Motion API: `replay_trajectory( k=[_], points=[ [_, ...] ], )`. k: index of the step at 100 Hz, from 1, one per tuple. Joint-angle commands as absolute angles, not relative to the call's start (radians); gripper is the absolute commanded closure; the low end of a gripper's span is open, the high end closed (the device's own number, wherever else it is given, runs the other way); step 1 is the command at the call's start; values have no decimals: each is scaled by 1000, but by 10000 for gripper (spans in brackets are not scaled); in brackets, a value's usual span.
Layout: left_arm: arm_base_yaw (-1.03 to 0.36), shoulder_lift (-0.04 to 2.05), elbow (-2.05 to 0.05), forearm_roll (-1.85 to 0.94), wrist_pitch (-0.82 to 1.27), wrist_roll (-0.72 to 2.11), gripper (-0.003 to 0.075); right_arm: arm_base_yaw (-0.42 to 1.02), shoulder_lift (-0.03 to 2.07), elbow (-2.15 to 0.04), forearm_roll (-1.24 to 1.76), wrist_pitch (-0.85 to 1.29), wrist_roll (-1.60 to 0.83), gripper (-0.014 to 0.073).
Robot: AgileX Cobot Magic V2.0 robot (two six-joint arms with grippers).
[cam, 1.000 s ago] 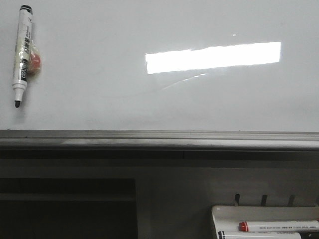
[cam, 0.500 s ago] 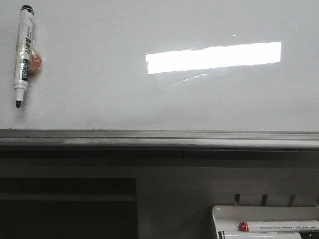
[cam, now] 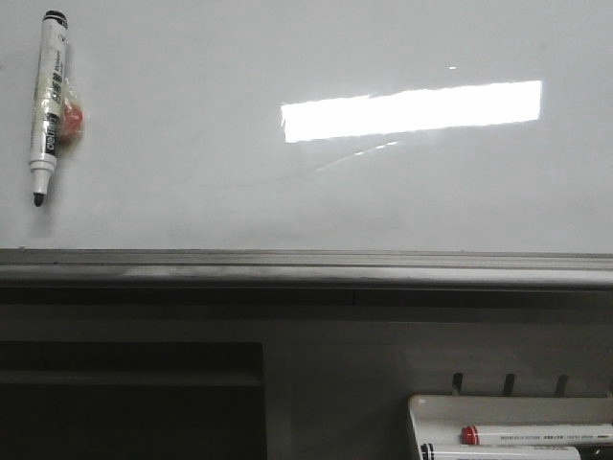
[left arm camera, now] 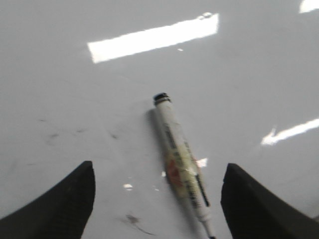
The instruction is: Write number 2 on whiteboard
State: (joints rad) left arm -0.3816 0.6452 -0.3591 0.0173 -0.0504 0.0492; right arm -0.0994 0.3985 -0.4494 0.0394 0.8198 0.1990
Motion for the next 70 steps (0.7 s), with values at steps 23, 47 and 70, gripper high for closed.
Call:
replay_trajectory(
  k=[23, 47, 70],
  points=[
    [-502, 833, -389, -203, -181, 42, 254, -59, 414, -485, 38, 665, 183, 643],
    [-541, 954, -405, -262, -234, 42, 259, -59, 414, -485, 38, 656, 183, 643],
    [-593, 1033, -417, -278, -316, 42, 260, -59, 414, -485, 38, 650, 183, 643]
  ],
)
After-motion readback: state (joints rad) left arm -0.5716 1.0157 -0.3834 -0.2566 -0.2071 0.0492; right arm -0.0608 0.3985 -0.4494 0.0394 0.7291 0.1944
